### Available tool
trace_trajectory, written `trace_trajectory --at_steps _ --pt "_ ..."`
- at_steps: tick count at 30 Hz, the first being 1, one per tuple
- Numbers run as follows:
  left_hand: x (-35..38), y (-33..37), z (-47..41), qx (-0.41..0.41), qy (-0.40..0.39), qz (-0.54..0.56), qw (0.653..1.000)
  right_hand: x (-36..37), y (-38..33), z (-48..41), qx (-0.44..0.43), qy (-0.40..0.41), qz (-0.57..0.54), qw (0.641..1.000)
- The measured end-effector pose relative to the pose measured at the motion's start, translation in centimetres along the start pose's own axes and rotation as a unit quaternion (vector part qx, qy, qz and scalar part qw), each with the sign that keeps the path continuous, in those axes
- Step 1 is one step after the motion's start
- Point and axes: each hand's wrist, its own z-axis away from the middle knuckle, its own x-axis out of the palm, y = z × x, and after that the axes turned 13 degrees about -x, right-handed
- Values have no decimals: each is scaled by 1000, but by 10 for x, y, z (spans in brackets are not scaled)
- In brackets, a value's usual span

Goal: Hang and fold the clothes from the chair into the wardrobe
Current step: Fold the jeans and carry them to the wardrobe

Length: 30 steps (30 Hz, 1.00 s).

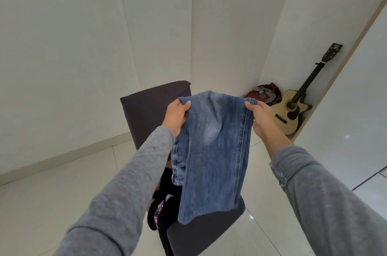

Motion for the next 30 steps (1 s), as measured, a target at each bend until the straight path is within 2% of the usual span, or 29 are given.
trace_trajectory --at_steps 2,6,12,17,23,26,30 --pt "-4 0 -3 0 15 12 1000 -2 0 3 -9 3 15 1000" --pt "-22 1 -12 7 78 -44 996 -4 -3 8 -19 20 53 998" --pt "-33 5 -19 18 108 -69 992 -5 -15 11 -28 26 19 999" --pt "-33 18 -19 31 116 -18 993 -2 -25 11 -40 22 -37 998" --pt "-30 29 -16 1 107 133 985 3 -30 8 -47 35 -117 991" --pt "-42 35 -20 -21 111 93 989 5 -31 8 -35 31 -112 993" --pt "-47 31 -12 11 160 28 987 3 -29 4 -59 17 -37 997"
